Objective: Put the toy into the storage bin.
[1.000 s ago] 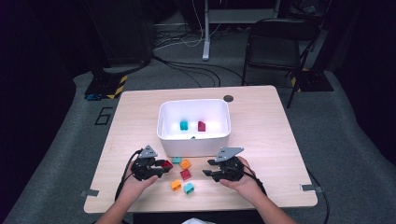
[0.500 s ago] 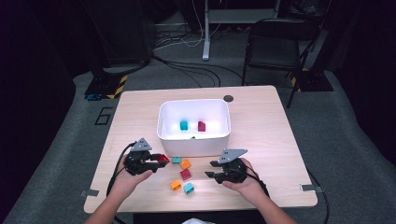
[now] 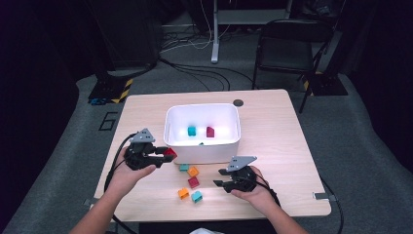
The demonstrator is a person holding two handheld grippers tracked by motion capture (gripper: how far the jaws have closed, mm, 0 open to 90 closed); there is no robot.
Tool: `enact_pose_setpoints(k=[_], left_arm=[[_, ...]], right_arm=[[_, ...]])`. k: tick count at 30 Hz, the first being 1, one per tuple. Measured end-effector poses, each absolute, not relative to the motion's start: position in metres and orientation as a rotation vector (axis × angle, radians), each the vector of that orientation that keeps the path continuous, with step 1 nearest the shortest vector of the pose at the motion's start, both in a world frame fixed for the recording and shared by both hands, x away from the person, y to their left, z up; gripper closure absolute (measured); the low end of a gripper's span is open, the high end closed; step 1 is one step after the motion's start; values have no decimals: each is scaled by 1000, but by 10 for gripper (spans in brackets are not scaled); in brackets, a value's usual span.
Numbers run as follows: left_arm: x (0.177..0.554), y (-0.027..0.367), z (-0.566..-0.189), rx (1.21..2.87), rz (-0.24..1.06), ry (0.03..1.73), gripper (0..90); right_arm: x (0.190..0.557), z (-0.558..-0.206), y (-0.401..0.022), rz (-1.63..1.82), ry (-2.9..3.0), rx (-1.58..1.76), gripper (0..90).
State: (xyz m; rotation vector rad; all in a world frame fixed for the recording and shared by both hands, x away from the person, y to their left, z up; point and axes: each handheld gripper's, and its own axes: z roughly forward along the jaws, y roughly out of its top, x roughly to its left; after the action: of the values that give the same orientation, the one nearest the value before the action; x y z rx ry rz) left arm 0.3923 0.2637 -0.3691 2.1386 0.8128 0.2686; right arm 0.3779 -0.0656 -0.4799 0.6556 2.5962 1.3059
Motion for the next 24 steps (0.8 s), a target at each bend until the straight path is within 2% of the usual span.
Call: enact_pose_setpoints(k=[12, 24], left_arm=[[419, 241, -352, 2145, 232, 777, 585], [461, 214, -347, 2144, 215, 771, 585]], right_arm=[[380, -483, -67, 1300, 2598, 663, 527], [380, -484, -69, 1298, 2599, 672, 527]])
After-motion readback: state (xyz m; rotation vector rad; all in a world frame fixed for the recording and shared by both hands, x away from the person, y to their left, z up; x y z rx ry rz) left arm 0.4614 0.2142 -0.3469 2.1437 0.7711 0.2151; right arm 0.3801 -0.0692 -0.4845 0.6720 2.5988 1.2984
